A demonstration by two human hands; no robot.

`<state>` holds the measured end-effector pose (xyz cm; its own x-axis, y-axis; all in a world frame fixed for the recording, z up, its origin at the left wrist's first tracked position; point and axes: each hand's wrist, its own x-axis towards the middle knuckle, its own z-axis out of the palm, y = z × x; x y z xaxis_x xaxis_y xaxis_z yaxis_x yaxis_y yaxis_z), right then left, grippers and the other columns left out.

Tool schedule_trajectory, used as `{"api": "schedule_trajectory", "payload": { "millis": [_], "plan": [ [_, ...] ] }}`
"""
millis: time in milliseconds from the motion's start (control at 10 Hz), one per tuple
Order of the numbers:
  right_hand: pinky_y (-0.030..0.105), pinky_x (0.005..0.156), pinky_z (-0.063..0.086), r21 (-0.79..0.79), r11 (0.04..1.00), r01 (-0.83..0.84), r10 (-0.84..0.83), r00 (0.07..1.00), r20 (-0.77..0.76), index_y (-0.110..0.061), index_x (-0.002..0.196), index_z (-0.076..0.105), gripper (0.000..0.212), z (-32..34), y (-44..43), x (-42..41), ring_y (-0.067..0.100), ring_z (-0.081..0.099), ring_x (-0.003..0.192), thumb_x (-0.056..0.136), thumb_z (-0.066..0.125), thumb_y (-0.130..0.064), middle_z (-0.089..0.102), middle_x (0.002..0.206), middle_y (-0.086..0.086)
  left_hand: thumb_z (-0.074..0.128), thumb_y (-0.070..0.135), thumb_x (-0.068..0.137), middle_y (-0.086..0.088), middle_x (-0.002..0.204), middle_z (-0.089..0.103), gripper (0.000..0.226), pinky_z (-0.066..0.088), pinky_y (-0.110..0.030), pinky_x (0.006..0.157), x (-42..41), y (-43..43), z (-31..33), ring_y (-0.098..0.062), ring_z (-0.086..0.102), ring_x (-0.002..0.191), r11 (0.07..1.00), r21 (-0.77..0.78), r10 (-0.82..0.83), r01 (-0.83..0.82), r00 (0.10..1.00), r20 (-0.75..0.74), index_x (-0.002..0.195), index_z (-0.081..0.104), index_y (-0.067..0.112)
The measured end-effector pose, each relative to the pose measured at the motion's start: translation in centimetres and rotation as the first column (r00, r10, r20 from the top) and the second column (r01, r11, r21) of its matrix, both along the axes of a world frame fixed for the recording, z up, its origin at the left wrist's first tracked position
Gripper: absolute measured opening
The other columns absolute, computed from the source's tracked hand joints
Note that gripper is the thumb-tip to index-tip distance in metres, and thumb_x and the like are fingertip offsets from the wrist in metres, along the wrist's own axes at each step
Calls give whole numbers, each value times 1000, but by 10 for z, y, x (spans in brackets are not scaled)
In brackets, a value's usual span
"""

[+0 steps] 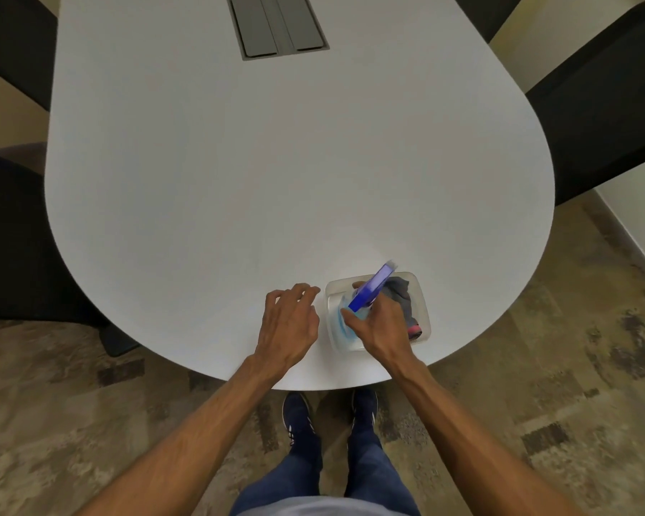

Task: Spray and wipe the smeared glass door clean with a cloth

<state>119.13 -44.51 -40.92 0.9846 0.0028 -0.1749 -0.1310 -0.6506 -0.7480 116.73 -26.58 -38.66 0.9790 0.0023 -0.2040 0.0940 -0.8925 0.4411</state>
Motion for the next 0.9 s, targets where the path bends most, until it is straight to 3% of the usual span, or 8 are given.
{"api": "schedule_trajectory", "payload": {
  "millis": [200,400,600,800,900],
  "plan": [
    [23,79,48,-18,1000,3,-4,999,-34,-13,126,61,49,-11,-1,2,11,56,86,88,80,-37,68,108,3,48,29,104,-3,156,46,45,24,-35,123,0,-6,-3,-20,45,142,999,21,36,-35,999,-36,148,47,20],
    [27,86,47,-24,999,-26,24,996,-80,-15,134,57,58,-12,-7,4,23,67,102,88,77,-45,70,123,9,51,29,102,-4,155,48,45,26,-37,122,3,-12,-3,-22,47,140,999,25,48,-47,998,-41,146,49,19],
    [41,97,54,-32,994,-106,101,984,-144,-18,139,53,68,-12,-13,6,29,66,115,84,78,-51,67,132,8,51,28,102,-4,153,50,44,28,-36,121,8,-14,-3,-22,49,138,998,46,55,-53,998,-30,145,51,18],
    [43,105,54,-37,967,-253,245,958,-152,-19,144,49,67,8,-37,13,24,61,122,86,80,-37,62,139,5,55,23,101,-7,147,56,42,32,-37,116,11,-13,2,-25,56,131,997,42,64,-66,997,40,142,55,16],
    [34,99,55,-41,946,-321,311,935,-170,-17,143,51,59,17,-51,17,23,60,124,90,74,-26,61,140,4,55,21,101,-8,147,57,42,32,-38,116,12,-12,4,-25,56,131,996,39,81,-83,995,58,142,55,15]
  ]
}}
